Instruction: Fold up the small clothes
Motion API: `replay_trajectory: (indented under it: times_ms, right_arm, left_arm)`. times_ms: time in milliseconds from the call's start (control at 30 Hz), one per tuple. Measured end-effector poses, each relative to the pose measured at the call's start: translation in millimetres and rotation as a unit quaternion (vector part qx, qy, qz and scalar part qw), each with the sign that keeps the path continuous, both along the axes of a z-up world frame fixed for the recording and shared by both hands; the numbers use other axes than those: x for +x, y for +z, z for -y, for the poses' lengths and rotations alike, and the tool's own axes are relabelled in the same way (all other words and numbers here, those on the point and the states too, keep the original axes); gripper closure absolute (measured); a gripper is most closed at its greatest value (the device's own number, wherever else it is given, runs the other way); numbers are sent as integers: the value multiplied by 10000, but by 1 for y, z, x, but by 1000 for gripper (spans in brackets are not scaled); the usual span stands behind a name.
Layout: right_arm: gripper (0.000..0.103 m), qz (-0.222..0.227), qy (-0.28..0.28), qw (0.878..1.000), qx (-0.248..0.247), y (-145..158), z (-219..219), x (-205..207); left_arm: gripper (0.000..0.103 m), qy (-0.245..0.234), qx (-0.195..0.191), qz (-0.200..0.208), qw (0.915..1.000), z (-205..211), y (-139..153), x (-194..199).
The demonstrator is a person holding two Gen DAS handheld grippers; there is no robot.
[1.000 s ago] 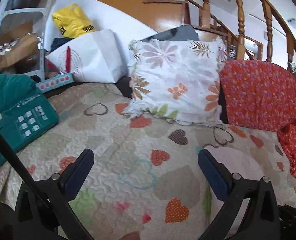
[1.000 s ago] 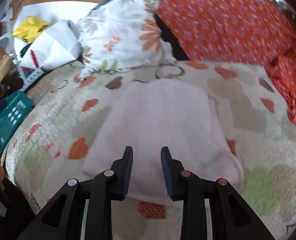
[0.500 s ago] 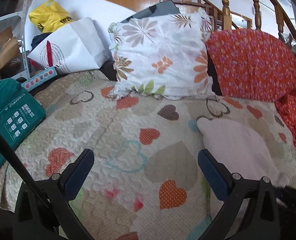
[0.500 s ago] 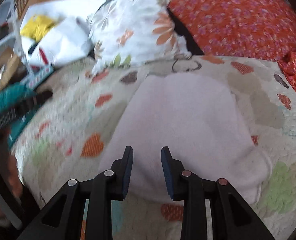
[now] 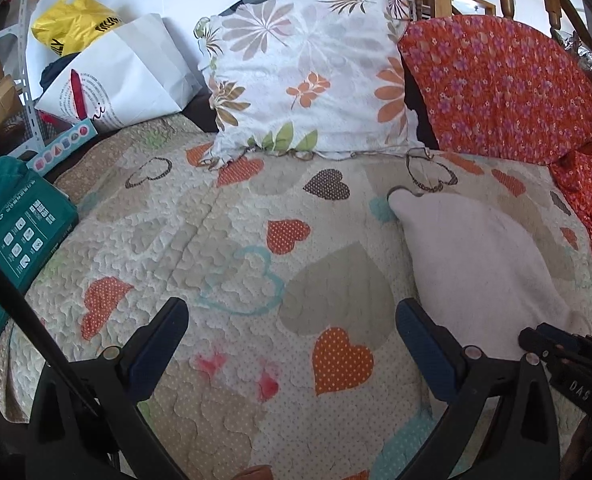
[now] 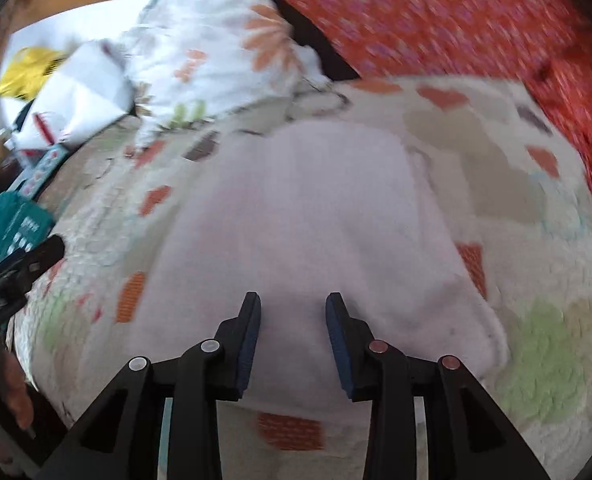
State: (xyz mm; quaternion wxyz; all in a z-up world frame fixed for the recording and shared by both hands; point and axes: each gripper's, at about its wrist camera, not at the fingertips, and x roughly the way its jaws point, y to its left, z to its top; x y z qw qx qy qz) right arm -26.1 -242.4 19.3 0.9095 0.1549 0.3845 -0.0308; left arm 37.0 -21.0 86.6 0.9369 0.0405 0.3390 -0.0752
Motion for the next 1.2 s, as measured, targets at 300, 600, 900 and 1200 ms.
replay_trajectory:
  times_ms: [300,600,900,1200]
  right_arm:
    - [59,326,-302,9981,-426,18,5,-12]
    - [53,69,-761,9967,-290,11,31,-7]
    - [51,-15,-1293,9912,-291,10,61,-16]
    - [39,-196,-1568,9839,-833,7,63,-44]
  left_arm:
    - [0,-55,57,-86,9999,4,-3,1]
    - [0,-268,86,-234,9993,16,-9,-1]
    - [0,-816,-20,-688,9943,49,-23,-8]
    - [0,-996,245,-602,9929,74,-41,-22]
